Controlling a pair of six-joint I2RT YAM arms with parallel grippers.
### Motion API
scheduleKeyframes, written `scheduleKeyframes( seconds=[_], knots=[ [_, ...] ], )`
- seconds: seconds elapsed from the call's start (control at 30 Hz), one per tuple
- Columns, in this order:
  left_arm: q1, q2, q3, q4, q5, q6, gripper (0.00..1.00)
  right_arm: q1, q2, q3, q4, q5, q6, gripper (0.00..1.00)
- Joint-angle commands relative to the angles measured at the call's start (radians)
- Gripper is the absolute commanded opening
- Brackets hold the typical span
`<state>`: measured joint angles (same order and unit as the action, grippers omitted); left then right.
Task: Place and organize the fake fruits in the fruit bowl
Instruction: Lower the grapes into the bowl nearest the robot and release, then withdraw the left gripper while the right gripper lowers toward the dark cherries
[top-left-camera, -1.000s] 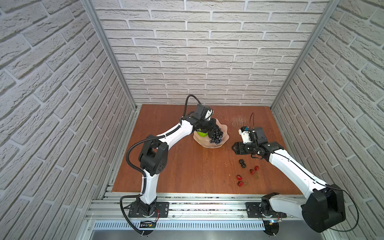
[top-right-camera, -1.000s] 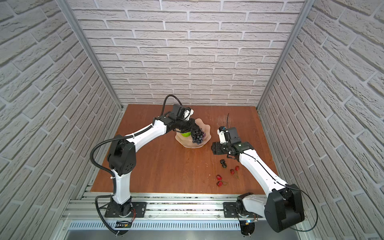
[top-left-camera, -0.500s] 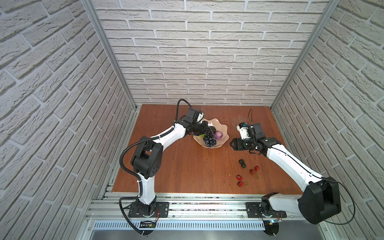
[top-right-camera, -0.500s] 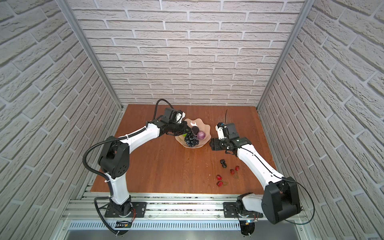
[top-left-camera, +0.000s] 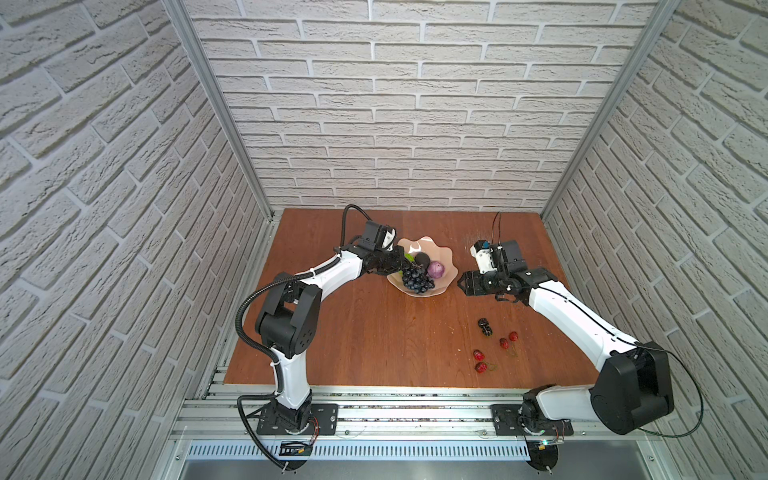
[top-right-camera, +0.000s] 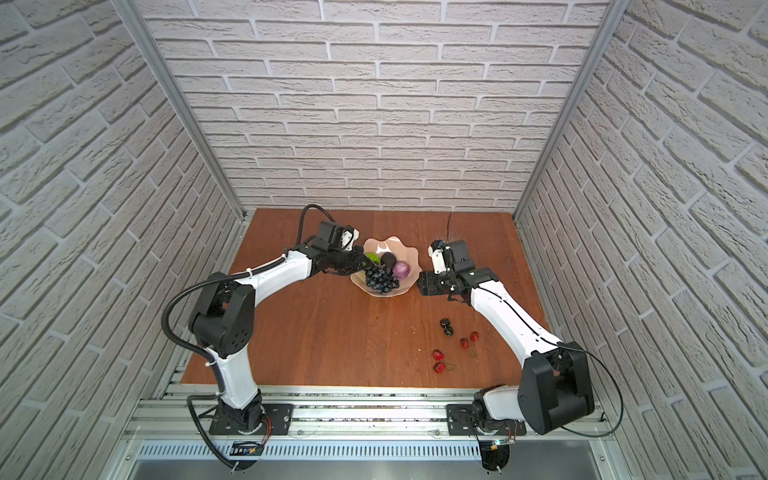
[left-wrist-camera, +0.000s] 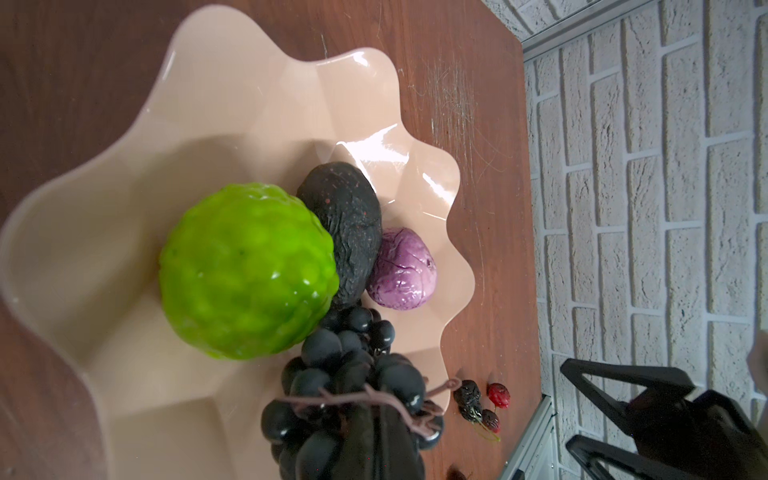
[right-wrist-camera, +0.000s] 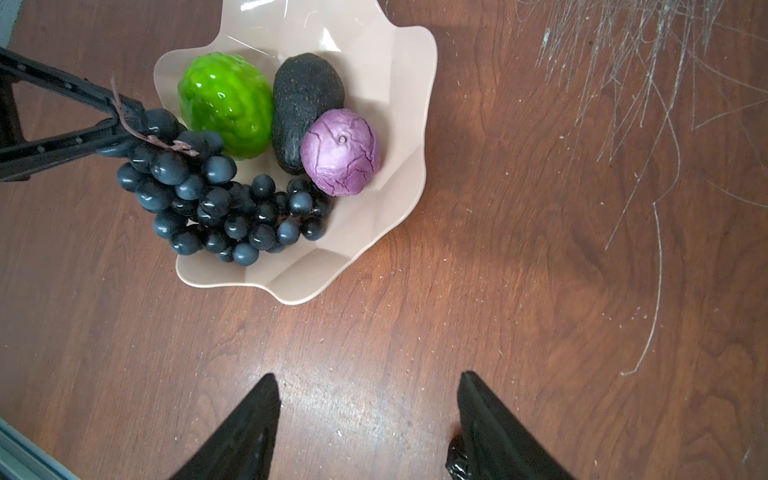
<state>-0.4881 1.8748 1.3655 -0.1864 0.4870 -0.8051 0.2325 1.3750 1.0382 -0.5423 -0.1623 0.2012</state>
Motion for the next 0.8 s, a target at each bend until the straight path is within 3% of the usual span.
scheduleKeyframes(
  seconds=[0.0,0.07,0.2,0.63,0.77],
  knots=[
    [0.008,-0.044,-0.005,0.04,-0.005,0.023,0.2,-0.004,0.004,0.034,0.019,0.001,-0.016,0.7],
    [0.012,-0.046,-0.011,0.039,-0.007,0.023,0.28,-0.004,0.007,0.039,0.019,0.002,-0.017,0.7],
    [0.017,-0.061,-0.013,0.024,-0.015,0.033,0.34,-0.004,0.008,0.043,0.021,0.006,-0.021,0.7],
    [0.016,-0.15,0.018,-0.192,-0.111,0.134,0.38,0.001,-0.018,0.048,0.019,0.017,-0.012,0.7],
    [-0.002,-0.208,-0.025,-0.226,-0.152,0.16,0.45,0.005,-0.085,0.007,-0.024,0.053,-0.005,0.69]
  ],
)
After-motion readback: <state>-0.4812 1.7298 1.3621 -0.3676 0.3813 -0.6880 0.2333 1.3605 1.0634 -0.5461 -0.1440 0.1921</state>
